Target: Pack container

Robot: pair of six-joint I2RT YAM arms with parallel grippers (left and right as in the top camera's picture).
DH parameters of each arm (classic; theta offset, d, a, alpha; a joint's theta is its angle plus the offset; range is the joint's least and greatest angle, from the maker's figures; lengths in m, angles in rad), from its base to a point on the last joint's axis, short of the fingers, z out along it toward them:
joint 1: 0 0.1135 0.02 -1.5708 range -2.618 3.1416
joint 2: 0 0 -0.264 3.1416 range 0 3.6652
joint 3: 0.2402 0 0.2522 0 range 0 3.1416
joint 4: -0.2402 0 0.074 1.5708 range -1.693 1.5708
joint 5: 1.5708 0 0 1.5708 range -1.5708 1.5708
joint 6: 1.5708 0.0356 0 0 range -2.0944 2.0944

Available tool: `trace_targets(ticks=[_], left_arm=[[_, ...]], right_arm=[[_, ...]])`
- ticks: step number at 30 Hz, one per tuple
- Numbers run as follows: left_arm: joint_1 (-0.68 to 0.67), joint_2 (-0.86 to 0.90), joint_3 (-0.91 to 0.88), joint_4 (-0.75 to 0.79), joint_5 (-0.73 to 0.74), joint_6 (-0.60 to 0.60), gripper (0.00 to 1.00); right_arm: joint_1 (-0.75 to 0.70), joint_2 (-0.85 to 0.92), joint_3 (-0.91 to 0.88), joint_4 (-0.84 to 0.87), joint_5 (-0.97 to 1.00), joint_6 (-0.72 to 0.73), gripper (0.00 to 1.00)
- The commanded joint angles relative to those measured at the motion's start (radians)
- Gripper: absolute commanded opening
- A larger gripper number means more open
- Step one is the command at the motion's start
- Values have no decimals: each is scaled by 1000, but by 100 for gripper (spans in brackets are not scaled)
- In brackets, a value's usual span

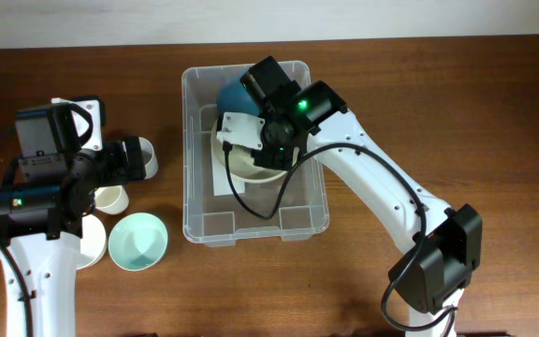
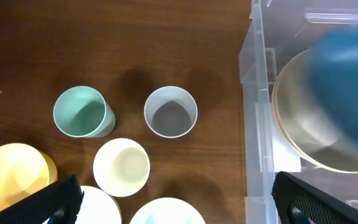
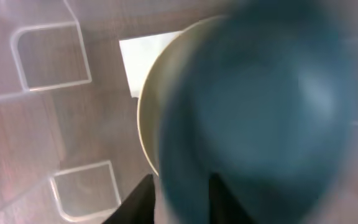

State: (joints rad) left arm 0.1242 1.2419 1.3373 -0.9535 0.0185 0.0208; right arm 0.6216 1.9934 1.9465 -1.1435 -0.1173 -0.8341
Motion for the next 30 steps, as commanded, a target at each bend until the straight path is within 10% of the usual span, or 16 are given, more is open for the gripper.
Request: trace_targets(ticks=[1,10,15,17,23,30], left_arm=[[3,3,23,2,-7,-6,99],[3,3,23,1,-7,-6,99],[3,3,23,2,-7,-6,99],[3,3,23,2,-7,-6,99],[3,3,23,2,-3,-6,99],[3,32,23,-9,23,-8,99]], right_arm=[[1,-3,4,3,-32,-3,27],[-1,-6,28,12,-1,30,38],[-58,-13,146,24,164,330,41],[-155,-13,232,6,211,610,71],[-413,-11,267,-67,57,873,100],[-731,-11,266,-272,20,1126,99]])
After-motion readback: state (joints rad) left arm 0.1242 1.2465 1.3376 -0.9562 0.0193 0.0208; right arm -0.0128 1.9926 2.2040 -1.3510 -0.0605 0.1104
